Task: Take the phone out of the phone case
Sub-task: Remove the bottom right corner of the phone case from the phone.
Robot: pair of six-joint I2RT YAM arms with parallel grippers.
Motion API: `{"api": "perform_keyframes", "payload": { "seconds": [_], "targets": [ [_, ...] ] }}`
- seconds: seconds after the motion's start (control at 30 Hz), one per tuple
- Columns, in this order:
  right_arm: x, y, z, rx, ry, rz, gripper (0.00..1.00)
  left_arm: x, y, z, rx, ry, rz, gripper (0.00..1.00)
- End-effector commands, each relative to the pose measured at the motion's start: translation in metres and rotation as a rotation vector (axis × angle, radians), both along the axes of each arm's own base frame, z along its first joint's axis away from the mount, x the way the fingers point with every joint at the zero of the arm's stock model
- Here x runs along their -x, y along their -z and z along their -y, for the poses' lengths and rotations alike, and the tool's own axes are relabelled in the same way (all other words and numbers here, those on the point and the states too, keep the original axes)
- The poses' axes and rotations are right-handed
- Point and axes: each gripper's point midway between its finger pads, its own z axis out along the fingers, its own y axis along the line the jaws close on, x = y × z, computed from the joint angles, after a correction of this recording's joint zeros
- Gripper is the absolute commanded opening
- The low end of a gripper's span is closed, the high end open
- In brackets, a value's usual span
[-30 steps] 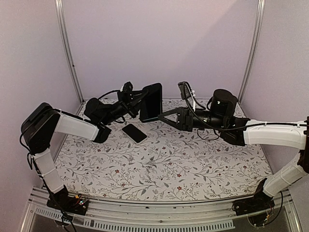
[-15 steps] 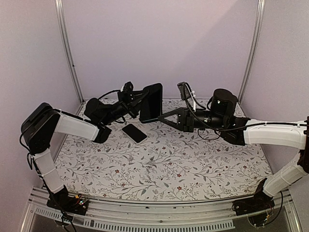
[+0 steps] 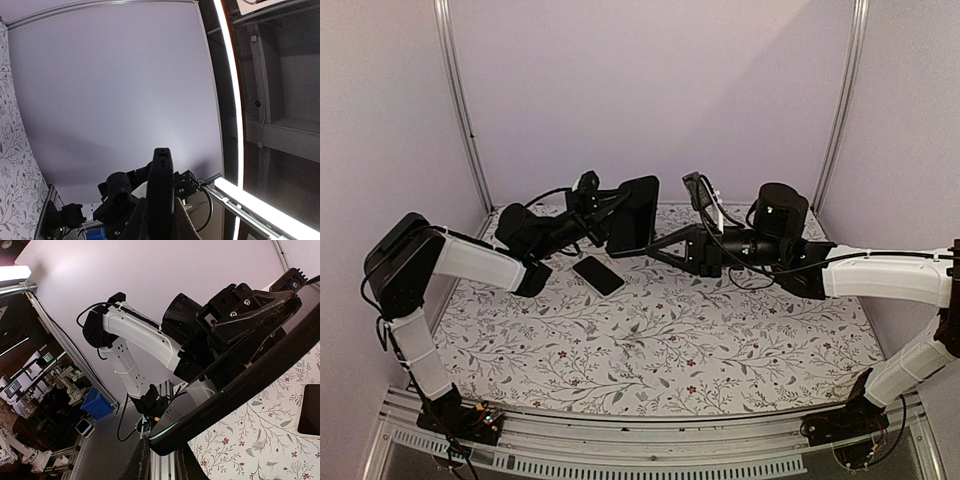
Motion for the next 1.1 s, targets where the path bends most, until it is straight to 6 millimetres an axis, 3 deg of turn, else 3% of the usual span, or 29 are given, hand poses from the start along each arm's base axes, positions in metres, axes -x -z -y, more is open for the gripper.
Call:
{"api": "perform_keyframes", "payload": {
  "seconds": [0.0,0.73,0.83,0.93,1.07],
  "targets": [
    [0.004,-0.032,-0.005,-0.085,-0.027,0.149,0.00,0.023,-0.004,0.011,0.032,0.077,0.041,0.00],
    [-0.005,-0.023,-0.009,-0.066,0.005,0.126,0.00,0.020,0.016,0.020,-0.025,0.096,0.010,0.00],
    [-0.007,-0.020,-0.010,-0.054,0.010,0.091,0.24,0.018,0.014,0.016,-0.027,0.072,0.023,0.00],
    [-0.008,-0.020,-0.009,-0.049,0.019,0.063,0.42,0.015,0.009,0.013,-0.039,0.047,0.042,0.00],
    [-0.009,-0.022,-0.008,-0.046,0.027,0.040,0.43,0.011,0.006,0.012,-0.052,0.027,0.057,0.00]
  ]
}}
